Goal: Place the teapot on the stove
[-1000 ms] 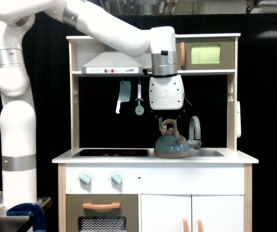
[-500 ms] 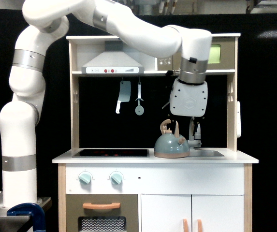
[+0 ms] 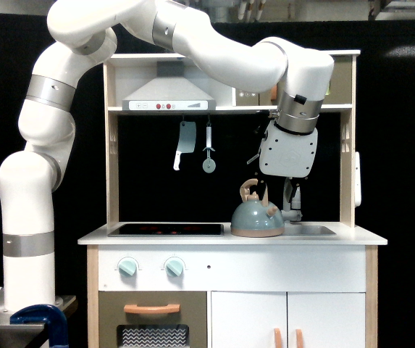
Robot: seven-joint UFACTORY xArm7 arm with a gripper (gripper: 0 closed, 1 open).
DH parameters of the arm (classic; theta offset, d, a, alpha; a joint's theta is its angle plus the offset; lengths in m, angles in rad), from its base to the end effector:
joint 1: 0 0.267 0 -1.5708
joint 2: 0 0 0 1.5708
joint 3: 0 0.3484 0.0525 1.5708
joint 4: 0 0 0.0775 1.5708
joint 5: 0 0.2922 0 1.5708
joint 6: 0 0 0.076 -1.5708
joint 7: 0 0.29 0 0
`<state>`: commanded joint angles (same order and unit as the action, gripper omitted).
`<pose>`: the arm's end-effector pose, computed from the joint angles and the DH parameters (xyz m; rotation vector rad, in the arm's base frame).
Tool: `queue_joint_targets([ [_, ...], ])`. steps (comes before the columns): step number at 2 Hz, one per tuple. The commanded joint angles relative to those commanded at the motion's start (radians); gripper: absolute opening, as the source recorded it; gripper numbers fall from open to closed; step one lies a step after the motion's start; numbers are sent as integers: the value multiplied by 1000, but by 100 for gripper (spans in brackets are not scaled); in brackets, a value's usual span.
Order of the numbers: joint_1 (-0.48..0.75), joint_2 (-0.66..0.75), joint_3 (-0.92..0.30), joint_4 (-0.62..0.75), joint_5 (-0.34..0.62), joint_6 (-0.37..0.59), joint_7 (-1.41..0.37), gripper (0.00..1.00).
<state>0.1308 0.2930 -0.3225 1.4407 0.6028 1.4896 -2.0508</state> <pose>0.4654 0.0802 0.2744 -1.7192 -1.9703 -0.4164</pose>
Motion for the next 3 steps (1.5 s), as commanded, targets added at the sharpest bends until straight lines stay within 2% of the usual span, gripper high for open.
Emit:
queue_joint_targets([
  [1,-36,28,58,39,39,60,-7,100],
  [3,30,-20,226,-45,64,-103,155,100],
])
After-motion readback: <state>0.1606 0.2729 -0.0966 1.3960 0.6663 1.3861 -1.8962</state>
